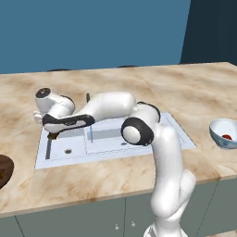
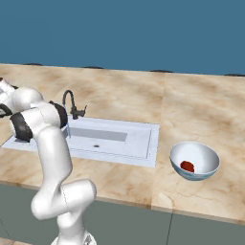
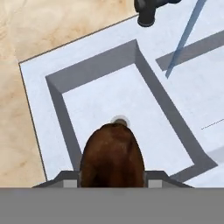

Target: Pick the sweet potatos from the sink and place them in one bowl. Place the bell pepper in the other bowl. Then turn off the sink faucet.

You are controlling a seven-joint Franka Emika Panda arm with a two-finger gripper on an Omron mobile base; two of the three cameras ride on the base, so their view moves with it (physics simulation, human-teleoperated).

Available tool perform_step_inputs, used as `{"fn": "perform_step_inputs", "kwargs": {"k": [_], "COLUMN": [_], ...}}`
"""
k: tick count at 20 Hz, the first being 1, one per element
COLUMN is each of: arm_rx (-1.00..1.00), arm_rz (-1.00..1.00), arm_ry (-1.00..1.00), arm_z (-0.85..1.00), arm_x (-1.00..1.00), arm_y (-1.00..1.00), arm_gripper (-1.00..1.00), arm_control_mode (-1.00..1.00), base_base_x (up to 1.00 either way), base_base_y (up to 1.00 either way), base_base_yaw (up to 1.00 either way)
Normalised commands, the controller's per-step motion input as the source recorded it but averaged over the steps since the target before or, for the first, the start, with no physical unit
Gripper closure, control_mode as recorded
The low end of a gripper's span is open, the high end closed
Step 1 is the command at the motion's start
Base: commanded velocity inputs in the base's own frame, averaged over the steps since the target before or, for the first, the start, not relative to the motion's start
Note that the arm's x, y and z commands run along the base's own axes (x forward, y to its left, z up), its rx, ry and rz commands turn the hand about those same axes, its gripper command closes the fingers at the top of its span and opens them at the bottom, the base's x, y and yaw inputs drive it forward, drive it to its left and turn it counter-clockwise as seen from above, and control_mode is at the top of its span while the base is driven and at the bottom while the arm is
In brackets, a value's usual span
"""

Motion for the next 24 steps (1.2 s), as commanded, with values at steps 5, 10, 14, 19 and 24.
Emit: {"fn": "perform_step_inputs", "kwargs": {"k": [5,10,14,19,24], "arm_rx": [0.29,0.27,0.21,0.13,0.0], "arm_rz": [0.08,0.14,0.15,0.15,0.2], "arm_ry": [-0.26,0.03,0.11,0.13,0.16], "arm_z": [0.5,1.0,1.0,1.0,0.42], "arm_x": [-1.0,-0.95,-0.94,-0.67,-0.07], "arm_y": [0.0,0.0,0.01,0.09,0.47], "arm_gripper": [1.0,1.0,1.0,1.0,1.0], "arm_control_mode": [-1.0,-1.0,-1.0,-1.0,-1.0], "base_base_x": [0.0,0.0,0.0,0.0,0.0], "base_base_y": [0.0,0.0,0.0,0.0,0.0], "base_base_yaw": [0.0,0.0,0.0,0.0,0.0]}}
